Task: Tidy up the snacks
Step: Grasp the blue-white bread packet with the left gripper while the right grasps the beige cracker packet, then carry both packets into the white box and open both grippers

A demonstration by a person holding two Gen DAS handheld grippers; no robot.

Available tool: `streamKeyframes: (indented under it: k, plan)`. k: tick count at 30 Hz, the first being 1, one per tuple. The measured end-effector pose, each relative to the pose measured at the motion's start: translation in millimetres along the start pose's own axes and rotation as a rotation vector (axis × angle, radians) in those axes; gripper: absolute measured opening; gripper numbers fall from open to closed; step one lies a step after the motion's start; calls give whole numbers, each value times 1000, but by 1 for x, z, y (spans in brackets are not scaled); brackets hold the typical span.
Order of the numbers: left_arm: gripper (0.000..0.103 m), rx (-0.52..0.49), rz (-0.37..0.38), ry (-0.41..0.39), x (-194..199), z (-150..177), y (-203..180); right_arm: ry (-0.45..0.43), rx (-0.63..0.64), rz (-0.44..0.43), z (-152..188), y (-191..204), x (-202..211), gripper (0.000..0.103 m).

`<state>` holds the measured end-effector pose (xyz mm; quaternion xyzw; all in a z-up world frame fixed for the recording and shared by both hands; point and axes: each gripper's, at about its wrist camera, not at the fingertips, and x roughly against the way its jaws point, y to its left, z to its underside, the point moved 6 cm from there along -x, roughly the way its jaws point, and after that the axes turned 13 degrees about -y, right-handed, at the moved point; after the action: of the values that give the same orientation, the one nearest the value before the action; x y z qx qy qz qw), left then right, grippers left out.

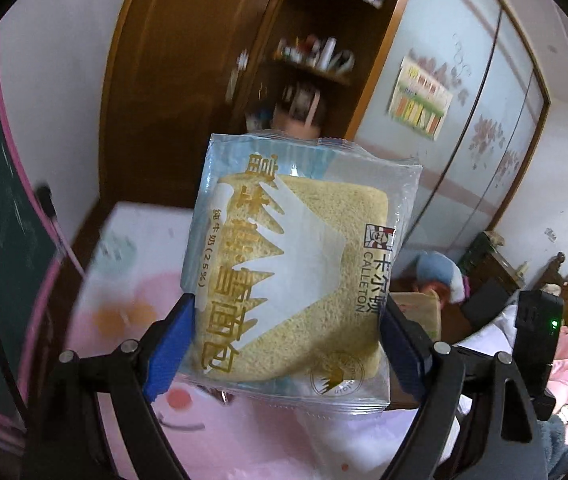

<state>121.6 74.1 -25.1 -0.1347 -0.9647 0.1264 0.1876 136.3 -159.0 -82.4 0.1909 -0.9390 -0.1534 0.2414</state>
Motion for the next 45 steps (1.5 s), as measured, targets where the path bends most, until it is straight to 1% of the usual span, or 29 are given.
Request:
streamKeyframes:
  k: [5,9,12,17,18,22,27,32,38,45]
  plan:
    - [87,-43,-39,-82,11,-41,-16,-99,51,32,-48,1,20,13]
    - [87,-73,-79,-95,1,-68,-26,-156,79,64,-88,-1,29,13]
    - [87,-94,-87,-88,-12,-84,-37,-215,142,121,-123,1,32,13]
    - [87,-182,-116,-105,-41,-107,-62,-303,227,163,-162,13,34,14]
    - [87,-198,-123,-111,-46,-109,-67,-312,238,167,-172,15,29,14]
    - [87,-259,-165,-117,-76,-116,-79,-319,249,167,-191,18,11,14]
    - [87,-264,-187,-61,-118,-112,-77,-291,252,190,-203,8,-20,14]
    - [87,-272,-213,-5,-165,-99,-72,-236,232,212,-200,-12,-57,14]
    - [87,-292,-227,68,-212,-74,-66,-152,184,218,-185,-37,-98,14]
    - [87,-287,-235,146,-255,-49,-59,-46,143,230,-161,-59,-138,14]
